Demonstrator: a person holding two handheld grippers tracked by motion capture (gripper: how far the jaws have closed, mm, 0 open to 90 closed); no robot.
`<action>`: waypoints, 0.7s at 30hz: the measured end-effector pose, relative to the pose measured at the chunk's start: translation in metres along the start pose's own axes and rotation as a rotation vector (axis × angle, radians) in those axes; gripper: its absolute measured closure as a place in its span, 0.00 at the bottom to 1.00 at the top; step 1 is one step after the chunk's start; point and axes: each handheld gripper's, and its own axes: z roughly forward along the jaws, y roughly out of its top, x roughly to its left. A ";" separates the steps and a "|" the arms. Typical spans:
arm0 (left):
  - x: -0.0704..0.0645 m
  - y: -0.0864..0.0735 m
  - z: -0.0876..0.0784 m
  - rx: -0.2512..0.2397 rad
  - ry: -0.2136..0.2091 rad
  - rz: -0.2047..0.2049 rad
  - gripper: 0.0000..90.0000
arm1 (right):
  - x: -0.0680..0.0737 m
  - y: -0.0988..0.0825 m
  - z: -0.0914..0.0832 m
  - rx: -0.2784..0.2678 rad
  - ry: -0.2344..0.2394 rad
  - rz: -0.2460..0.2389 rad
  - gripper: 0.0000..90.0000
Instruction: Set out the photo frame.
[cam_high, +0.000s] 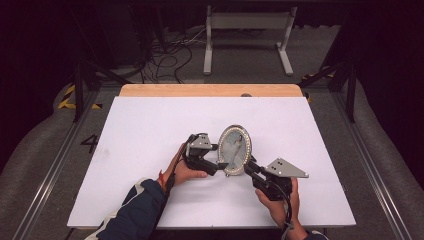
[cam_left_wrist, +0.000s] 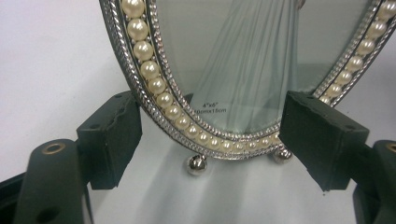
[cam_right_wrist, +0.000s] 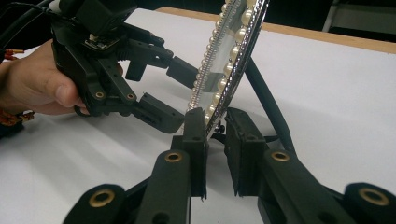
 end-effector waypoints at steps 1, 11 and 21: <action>0.001 0.001 0.000 -0.003 -0.003 0.000 0.24 | 0.000 0.000 0.000 -0.002 -0.001 0.000 0.87; 0.006 -0.001 -0.003 -0.012 -0.060 -0.036 0.32 | -0.003 0.001 0.000 0.004 0.006 0.005 0.92; 0.006 -0.005 -0.013 0.005 -0.033 -0.033 0.50 | -0.012 0.001 0.000 0.008 -0.004 0.020 0.91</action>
